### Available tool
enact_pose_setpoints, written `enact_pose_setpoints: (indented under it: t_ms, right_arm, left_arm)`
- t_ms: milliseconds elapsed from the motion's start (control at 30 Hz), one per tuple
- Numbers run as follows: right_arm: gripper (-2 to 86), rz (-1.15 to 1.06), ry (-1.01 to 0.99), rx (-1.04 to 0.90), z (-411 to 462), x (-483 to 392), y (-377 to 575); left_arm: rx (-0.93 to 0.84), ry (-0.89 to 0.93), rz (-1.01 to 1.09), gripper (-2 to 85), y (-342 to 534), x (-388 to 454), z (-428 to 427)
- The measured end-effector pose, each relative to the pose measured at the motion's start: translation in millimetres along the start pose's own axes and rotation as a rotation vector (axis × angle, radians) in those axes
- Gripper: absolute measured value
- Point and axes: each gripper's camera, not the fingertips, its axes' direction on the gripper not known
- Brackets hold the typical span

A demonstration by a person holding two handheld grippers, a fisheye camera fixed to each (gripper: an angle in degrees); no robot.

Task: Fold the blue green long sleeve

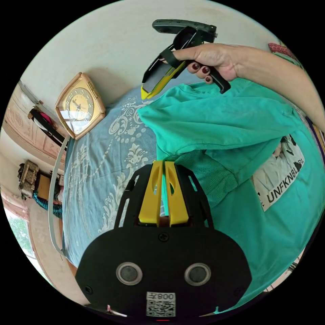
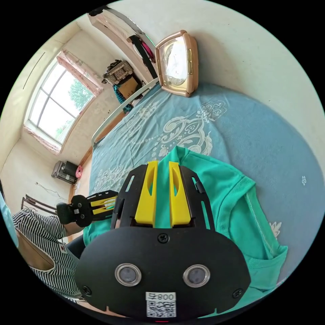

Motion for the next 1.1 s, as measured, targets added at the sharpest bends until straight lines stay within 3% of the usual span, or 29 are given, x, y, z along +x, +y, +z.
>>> enact_pose_setpoints:
  t_ms: [300, 533, 833, 1100]
  right_arm:
    - [0.8, 0.043, 0.026, -0.158, 73, 40, -56]
    - [0.7, 0.112, -0.092, -0.027, 60, 78, -69]
    - [5.9, -0.009, -0.031, -0.135, 104, 76, -74]
    - [0.6, 0.005, 0.000, -0.232, 146, 81, -81]
  left_arm:
    - [0.141, 0.132, -0.189, 0.6, 37, -83, -35]
    - [0.221, 0.568, -0.541, 1.3, 86, -170, -15]
    - [0.205, 0.346, -0.326, 6.9, 69, -156, -54]
    - [0.080, 0.166, -0.226, 0.8, 51, -132, -48]
